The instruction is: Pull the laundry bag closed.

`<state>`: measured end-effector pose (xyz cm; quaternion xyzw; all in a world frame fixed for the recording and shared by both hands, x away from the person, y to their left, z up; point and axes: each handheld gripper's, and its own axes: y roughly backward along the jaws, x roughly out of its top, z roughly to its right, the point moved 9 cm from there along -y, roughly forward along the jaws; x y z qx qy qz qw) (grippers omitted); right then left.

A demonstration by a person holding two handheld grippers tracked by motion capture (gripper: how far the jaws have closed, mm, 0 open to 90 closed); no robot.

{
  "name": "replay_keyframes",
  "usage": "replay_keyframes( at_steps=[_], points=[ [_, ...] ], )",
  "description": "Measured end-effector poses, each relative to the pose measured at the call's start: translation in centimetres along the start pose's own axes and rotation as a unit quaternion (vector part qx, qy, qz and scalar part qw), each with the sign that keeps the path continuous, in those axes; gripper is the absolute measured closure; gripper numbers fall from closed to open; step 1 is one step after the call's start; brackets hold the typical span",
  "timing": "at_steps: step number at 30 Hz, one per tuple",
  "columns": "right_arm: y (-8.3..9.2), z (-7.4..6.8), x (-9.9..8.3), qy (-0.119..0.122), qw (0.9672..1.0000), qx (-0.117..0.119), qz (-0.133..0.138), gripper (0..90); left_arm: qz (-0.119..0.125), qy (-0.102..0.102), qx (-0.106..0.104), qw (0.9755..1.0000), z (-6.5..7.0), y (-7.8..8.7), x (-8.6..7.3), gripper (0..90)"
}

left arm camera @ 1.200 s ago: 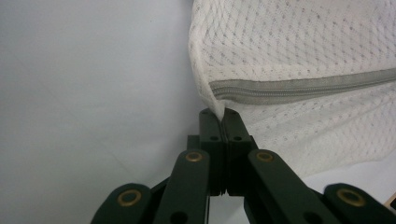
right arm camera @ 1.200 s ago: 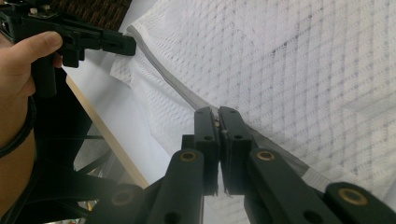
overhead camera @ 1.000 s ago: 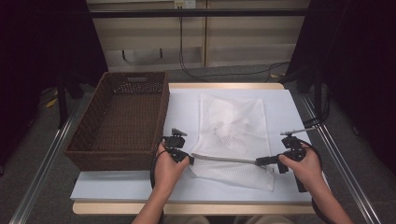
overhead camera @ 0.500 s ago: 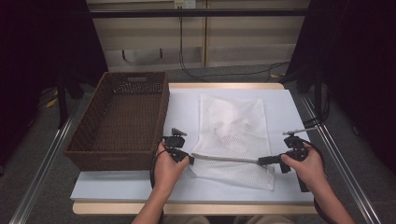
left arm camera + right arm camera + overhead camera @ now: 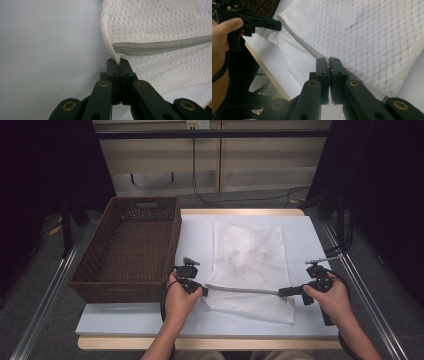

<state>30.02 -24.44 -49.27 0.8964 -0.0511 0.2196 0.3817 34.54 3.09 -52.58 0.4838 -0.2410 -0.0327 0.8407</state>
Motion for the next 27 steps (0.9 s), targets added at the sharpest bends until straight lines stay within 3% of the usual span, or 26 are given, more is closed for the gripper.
replay_keyframes(
  at_steps=[27],
  points=[
    [1.08, 0.42, -0.07, -0.002, 1.0000, -0.002, 0.001, 87.2, 0.005, 0.004, -0.002, 1.0000, -0.01, 0.11, 0.17, 89.3]
  ],
)
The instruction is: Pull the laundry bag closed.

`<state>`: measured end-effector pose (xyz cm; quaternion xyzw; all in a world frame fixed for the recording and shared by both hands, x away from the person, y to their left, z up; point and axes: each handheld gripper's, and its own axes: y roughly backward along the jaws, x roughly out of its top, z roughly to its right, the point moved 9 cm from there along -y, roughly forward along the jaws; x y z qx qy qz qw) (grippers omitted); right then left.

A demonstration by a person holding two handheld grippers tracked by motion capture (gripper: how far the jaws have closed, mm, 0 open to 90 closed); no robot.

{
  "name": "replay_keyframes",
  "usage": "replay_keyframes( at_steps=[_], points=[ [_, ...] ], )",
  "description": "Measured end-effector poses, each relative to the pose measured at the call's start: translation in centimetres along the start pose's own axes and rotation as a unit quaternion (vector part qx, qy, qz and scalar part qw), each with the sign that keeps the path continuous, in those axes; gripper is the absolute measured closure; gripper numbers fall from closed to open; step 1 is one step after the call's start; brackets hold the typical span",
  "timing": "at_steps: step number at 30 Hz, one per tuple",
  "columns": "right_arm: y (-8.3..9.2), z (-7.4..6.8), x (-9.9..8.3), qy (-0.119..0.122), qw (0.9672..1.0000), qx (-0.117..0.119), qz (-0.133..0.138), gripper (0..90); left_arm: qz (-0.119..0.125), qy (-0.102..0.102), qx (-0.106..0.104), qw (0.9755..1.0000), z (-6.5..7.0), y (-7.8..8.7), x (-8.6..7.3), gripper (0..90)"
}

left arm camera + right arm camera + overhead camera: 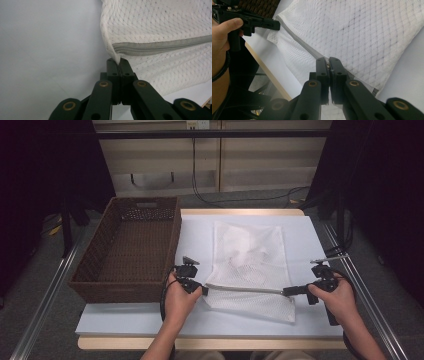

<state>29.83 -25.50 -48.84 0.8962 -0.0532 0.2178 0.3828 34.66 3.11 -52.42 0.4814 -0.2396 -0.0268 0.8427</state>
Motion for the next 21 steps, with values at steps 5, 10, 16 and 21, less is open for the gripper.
replay_keyframes(
  at_steps=[5, 10, 16, 21],
  points=[
    [0.09, -0.04, -0.01, 0.001, 1.0000, 0.001, 0.000, 87.2, 0.001, -0.001, -0.001, 1.0000, 0.02, 0.09, 0.01, 89.3],
    [0.16, 0.03, -0.07, 0.000, 1.0000, 0.000, -0.002, 87.2, 0.000, 0.001, -0.003, 1.0000, 0.00, -0.02, -0.03, 89.3],
    [0.28, 0.26, -0.09, -0.002, 1.0000, 0.000, -0.002, 87.2, -0.004, -0.001, -0.001, 1.0000, -0.03, -0.07, -0.10, 89.3],
    [0.46, 0.36, -0.04, -0.002, 1.0000, -0.001, 0.000, 87.2, -0.002, -0.002, 0.003, 1.0000, -0.05, -0.02, -0.07, 89.3]
  ],
)
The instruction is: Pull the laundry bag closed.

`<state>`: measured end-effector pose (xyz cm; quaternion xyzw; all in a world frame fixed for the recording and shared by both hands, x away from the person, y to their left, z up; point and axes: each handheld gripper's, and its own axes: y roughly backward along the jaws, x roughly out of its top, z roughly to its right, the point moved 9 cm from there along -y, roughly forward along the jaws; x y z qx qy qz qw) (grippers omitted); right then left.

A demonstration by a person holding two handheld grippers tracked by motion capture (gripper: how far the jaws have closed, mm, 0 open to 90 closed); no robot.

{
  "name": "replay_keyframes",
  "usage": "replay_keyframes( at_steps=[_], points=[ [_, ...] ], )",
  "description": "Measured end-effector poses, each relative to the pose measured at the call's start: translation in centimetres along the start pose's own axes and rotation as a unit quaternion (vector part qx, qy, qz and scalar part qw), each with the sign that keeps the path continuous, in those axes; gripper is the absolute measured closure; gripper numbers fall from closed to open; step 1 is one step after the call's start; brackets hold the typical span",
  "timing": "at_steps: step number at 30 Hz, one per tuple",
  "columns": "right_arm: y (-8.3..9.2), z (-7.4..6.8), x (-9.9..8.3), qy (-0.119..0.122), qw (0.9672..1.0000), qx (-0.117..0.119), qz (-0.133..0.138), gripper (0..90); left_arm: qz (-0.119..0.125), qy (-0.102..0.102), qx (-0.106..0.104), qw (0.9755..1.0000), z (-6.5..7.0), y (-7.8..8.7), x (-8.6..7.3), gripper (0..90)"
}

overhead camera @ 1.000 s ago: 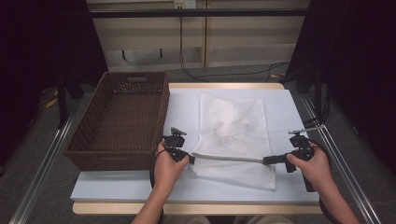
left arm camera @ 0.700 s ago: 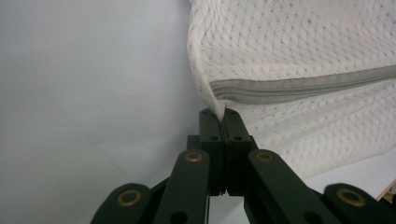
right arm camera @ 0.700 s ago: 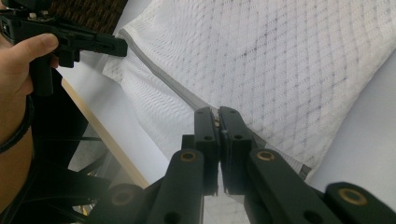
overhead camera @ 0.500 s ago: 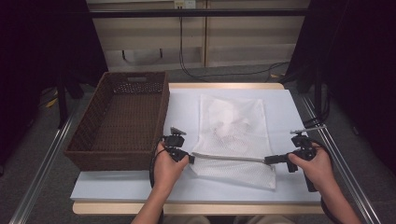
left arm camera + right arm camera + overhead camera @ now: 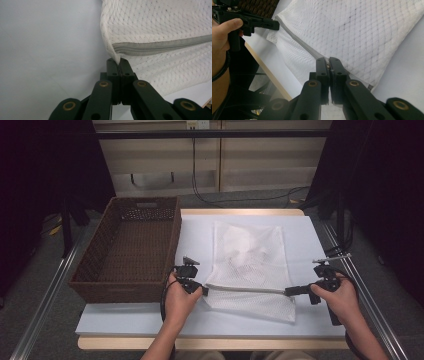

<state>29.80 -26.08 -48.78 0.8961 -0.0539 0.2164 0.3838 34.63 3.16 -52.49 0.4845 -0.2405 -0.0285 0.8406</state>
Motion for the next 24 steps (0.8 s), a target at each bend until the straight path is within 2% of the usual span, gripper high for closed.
replay_keyframes(
  at_steps=[15, 19, 24],
  points=[
    [0.24, 0.14, -0.17, -0.001, 1.0000, -0.003, -0.004, 87.2, -0.003, 0.004, -0.001, 1.0000, 0.05, -0.13, -0.06, 89.4],
    [0.20, 0.44, -0.36, 0.001, 0.9998, -0.015, -0.010, 87.2, -0.003, 0.004, 0.001, 1.0000, -0.11, -0.16, -0.07, 89.4],
    [0.49, 0.73, -0.45, -0.002, 0.9998, -0.015, -0.010, 87.2, -0.007, 0.002, 0.004, 1.0000, -0.19, -0.23, -0.15, 89.4]
  ],
)
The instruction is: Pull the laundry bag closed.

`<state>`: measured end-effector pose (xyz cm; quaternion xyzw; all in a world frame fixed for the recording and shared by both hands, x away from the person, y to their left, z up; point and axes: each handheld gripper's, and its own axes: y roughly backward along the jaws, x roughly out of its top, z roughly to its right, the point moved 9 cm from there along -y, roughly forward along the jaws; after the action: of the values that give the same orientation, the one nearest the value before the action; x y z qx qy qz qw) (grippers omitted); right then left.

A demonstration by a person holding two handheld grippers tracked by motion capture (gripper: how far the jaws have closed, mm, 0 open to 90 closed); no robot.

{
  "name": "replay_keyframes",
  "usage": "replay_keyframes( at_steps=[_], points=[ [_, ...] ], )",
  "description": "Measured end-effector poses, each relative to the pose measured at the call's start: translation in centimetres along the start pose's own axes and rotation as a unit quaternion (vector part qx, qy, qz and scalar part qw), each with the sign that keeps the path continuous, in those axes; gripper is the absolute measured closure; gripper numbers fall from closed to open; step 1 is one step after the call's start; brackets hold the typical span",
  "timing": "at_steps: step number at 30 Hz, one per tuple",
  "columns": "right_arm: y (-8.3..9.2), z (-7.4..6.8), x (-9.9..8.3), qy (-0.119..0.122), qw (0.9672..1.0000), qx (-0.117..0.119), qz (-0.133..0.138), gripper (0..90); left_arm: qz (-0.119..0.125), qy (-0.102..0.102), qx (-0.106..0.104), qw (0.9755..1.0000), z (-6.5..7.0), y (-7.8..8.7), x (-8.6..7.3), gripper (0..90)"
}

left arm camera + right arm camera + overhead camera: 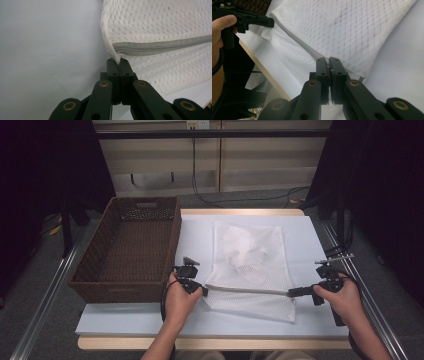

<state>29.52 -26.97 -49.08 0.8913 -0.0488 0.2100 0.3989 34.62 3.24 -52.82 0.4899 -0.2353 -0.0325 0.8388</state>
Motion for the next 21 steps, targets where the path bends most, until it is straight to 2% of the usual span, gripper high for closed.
replay_keyframes(
  at_steps=[13, 17, 21],
  points=[
    [0.48, 0.50, -0.30, -0.008, 1.0000, -0.002, -0.005, 87.3, -0.002, 0.002, -0.004, 1.0000, 0.03, -0.05, -0.05, 89.5],
    [0.63, 0.95, -0.34, -0.007, 0.9998, -0.018, -0.005, 87.3, -0.001, 0.003, -0.002, 1.0000, -0.03, 0.03, -0.06, 89.5],
    [0.94, 0.99, -0.33, -0.008, 0.9999, -0.014, -0.002, 87.2, 0.003, 0.007, -0.006, 1.0000, 0.17, 0.05, 0.02, 89.5]
  ],
)
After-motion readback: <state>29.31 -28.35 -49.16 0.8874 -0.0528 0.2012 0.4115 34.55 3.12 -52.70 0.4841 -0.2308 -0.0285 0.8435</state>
